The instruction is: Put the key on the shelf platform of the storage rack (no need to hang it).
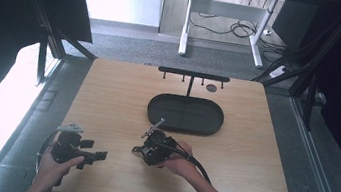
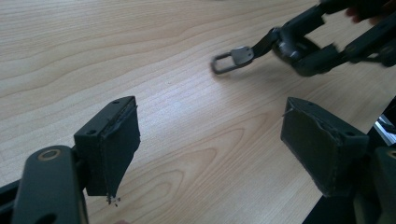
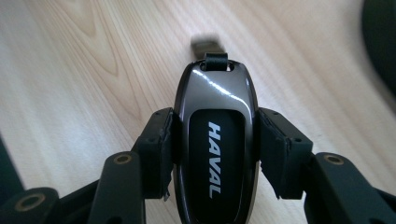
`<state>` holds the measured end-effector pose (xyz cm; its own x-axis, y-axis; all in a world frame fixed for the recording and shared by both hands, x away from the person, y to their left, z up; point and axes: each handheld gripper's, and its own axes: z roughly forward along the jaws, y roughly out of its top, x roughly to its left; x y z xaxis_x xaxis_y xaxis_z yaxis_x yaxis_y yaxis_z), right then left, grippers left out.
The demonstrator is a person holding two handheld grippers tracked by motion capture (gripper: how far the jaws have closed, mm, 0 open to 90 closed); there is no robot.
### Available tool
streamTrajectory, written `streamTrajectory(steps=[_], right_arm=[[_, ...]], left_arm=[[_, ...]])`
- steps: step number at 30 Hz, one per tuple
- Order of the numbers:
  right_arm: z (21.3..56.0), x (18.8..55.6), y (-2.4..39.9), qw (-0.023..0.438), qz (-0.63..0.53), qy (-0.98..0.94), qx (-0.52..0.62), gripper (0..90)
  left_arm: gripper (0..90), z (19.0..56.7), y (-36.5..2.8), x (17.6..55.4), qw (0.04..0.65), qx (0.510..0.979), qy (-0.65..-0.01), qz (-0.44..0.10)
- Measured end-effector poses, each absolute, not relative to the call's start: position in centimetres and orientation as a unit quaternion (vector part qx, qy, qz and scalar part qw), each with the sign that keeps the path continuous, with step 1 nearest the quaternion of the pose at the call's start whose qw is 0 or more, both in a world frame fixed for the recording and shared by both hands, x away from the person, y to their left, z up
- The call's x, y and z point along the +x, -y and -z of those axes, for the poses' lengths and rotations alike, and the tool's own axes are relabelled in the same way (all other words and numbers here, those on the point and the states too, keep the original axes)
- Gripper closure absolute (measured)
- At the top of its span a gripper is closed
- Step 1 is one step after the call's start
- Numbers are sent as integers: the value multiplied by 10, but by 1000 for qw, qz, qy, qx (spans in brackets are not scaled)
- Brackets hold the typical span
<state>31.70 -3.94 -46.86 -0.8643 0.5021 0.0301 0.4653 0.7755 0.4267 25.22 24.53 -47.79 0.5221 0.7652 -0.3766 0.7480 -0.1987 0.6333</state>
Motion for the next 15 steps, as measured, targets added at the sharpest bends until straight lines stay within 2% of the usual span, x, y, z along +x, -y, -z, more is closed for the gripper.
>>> streamTrajectory(steps=[15], right_arm=[[422,329,62,67,-250,-927,273,494]], left_arm=[[199,478,-246,253,402,775,-488,-11]])
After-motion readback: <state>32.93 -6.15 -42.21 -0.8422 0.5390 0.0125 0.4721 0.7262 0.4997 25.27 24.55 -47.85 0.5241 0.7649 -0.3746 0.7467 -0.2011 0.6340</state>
